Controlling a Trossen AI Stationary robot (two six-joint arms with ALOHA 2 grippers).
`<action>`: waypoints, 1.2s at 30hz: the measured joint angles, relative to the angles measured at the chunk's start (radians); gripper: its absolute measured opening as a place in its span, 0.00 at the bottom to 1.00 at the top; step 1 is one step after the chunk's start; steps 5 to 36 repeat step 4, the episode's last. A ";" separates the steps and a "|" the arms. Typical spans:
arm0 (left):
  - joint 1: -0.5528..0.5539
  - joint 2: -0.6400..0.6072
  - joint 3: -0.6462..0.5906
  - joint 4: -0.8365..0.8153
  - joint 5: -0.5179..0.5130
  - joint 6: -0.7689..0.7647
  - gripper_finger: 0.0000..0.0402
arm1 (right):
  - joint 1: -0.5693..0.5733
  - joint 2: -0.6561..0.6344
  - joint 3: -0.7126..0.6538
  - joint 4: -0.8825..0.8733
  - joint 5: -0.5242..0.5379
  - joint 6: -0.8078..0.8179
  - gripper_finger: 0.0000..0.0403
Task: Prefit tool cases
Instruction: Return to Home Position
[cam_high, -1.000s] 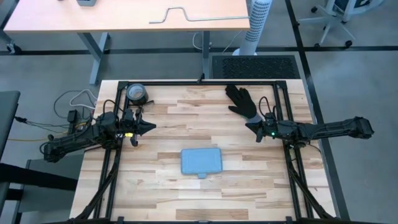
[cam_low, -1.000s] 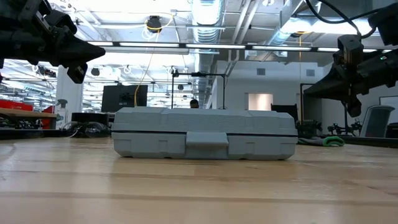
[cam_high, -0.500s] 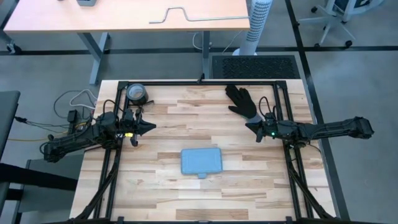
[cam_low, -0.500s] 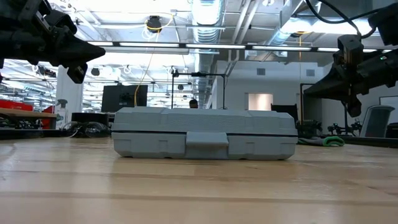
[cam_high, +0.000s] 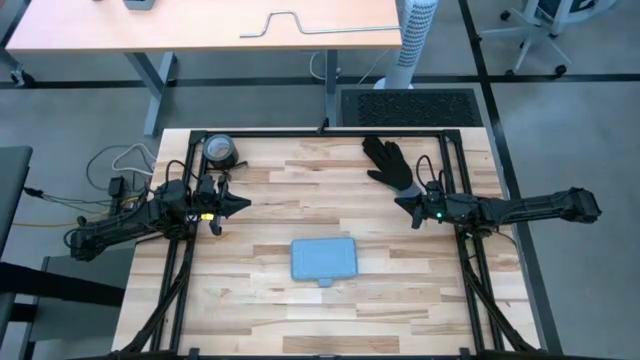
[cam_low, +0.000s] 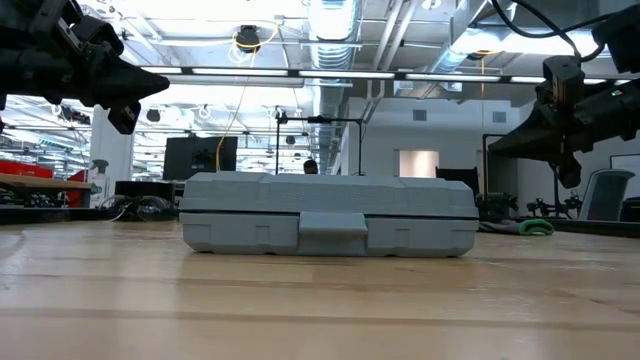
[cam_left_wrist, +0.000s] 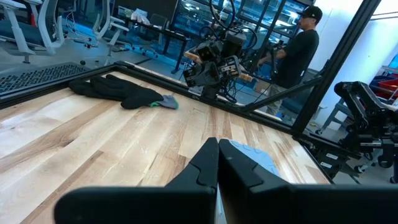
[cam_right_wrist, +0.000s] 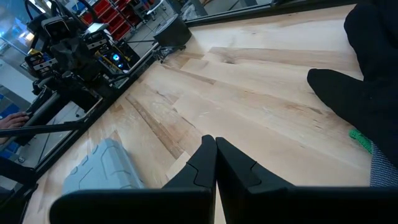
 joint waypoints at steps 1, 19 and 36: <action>0.000 0.000 0.000 0.000 0.000 0.000 0.00 | 0.000 0.000 0.000 0.000 0.000 0.000 0.04; 0.000 0.000 0.000 0.000 0.000 0.000 0.00 | 0.000 0.000 0.000 0.000 0.000 0.000 0.04; 0.000 0.000 0.000 0.000 0.000 0.000 0.00 | 0.000 0.000 0.000 0.000 0.000 0.000 0.04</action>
